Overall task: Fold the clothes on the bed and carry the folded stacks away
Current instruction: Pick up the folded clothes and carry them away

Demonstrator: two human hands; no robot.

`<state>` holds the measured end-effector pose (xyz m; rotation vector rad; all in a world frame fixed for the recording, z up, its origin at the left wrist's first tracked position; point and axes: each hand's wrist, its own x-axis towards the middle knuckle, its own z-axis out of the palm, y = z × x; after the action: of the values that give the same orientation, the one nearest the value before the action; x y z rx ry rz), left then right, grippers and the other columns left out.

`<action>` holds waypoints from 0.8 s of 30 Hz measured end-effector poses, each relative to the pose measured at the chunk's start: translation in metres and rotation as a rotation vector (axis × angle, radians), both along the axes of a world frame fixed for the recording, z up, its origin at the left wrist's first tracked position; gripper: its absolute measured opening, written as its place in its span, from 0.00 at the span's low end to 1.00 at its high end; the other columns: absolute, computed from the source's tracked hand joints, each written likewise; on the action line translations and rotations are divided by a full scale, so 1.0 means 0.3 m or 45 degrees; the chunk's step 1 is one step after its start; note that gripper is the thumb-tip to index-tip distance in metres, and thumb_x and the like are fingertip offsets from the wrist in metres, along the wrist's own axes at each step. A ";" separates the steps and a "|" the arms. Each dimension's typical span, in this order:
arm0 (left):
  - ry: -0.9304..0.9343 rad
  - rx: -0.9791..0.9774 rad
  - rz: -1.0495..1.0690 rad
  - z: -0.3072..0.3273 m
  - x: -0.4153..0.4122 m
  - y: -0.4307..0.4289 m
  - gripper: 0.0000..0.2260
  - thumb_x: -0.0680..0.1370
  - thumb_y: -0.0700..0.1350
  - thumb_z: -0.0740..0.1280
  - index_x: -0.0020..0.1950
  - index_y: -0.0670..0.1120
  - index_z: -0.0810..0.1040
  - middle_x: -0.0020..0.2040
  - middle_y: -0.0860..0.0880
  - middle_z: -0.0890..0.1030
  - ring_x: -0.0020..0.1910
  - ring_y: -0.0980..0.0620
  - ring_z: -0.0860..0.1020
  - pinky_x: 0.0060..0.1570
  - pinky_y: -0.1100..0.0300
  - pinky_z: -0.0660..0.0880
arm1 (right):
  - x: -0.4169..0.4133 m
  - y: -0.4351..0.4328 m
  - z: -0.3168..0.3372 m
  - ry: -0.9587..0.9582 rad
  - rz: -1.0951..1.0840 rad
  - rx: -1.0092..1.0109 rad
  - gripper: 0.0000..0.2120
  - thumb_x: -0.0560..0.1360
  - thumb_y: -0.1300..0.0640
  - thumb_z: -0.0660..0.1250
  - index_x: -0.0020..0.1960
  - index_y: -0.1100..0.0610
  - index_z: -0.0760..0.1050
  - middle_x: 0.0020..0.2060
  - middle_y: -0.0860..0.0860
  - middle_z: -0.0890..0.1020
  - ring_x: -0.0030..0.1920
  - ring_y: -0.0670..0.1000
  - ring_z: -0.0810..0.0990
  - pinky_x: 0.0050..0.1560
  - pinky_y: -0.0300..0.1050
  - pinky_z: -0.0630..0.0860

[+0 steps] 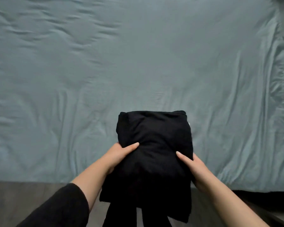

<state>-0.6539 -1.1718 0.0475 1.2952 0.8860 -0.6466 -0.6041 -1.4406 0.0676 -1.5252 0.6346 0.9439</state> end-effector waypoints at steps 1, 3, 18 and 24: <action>0.046 0.088 -0.023 -0.056 -0.015 0.045 0.24 0.72 0.55 0.74 0.64 0.46 0.78 0.56 0.50 0.84 0.54 0.50 0.82 0.60 0.51 0.76 | -0.010 0.037 -0.067 0.055 0.072 0.025 0.14 0.76 0.56 0.69 0.61 0.53 0.76 0.54 0.49 0.84 0.54 0.48 0.82 0.50 0.41 0.78; 0.103 0.199 -0.074 -0.142 -0.046 0.106 0.24 0.73 0.55 0.73 0.65 0.46 0.77 0.57 0.49 0.83 0.54 0.50 0.81 0.61 0.52 0.75 | -0.027 0.079 -0.173 0.089 0.197 0.033 0.17 0.75 0.54 0.70 0.63 0.51 0.74 0.56 0.47 0.83 0.54 0.45 0.81 0.48 0.38 0.77; 0.283 0.367 0.158 -0.190 -0.263 -0.012 0.28 0.66 0.69 0.69 0.58 0.52 0.76 0.43 0.61 0.79 0.38 0.66 0.76 0.36 0.71 0.71 | -0.101 0.075 -0.274 -0.120 0.116 -0.097 0.20 0.69 0.42 0.72 0.58 0.49 0.77 0.51 0.41 0.84 0.50 0.37 0.82 0.44 0.28 0.76; 0.094 0.242 0.394 -0.161 -0.108 0.048 0.35 0.57 0.70 0.73 0.58 0.53 0.75 0.50 0.58 0.82 0.48 0.59 0.80 0.48 0.63 0.74 | 0.050 0.130 -0.233 -0.047 0.077 0.112 0.25 0.63 0.38 0.75 0.57 0.42 0.77 0.52 0.42 0.84 0.50 0.42 0.83 0.44 0.38 0.79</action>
<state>-0.6864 -1.1575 -0.0009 1.2725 1.2034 -0.3742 -0.5890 -1.4018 -0.0022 -1.4874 0.5164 0.9746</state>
